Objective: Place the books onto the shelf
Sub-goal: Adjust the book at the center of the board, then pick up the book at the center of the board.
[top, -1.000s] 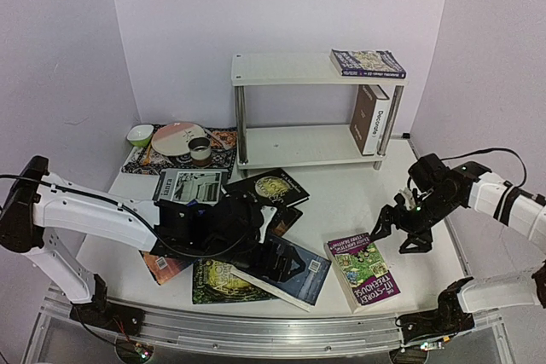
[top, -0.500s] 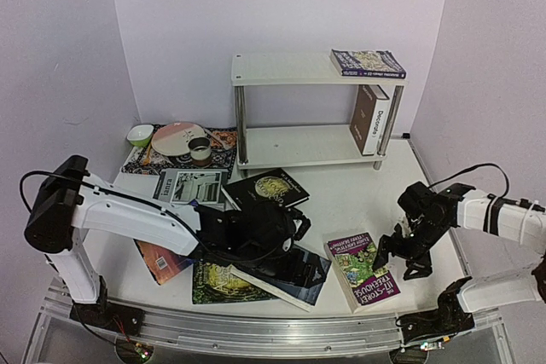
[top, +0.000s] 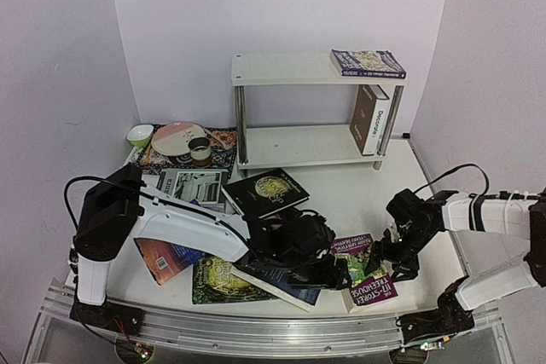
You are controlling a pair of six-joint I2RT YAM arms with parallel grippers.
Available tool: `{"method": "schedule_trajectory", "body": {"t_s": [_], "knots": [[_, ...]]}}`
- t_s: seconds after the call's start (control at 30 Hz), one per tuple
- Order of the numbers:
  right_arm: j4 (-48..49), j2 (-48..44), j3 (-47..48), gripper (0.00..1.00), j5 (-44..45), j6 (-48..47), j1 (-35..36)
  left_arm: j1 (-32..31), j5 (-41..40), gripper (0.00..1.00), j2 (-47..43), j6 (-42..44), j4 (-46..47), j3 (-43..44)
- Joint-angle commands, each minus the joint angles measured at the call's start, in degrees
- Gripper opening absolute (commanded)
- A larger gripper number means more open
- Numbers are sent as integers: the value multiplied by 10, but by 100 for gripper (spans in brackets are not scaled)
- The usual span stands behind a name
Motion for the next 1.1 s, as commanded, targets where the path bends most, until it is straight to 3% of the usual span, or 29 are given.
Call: {"method": "schedule_trajectory", "body": {"t_s": [0.0,0.2,0.4,0.63,0.7,0.83,1.07], "knots": [[-3,11,-4,77,-27,-5,6,-6,25,86,45,-59,19,50],[49,-15,-36,59,-70,22,6,-5,1,81,75,-93,22,60],[55,-55,-56,51,-87,34,7,11,-10,73,95,-103,24,69],[52,-79,-62,45,-95,36,6,26,-37,28,88,-73,25,68],[43,-87,-58,48,-89,34,6,29,-42,18,78,-59,25,66],[-18,-122,-31,62,-30,32,6,34,-49,0,48,-10,24,65],[-91,-227,2,82,46,57,6,52,-47,0,-16,19,24,52]]}}
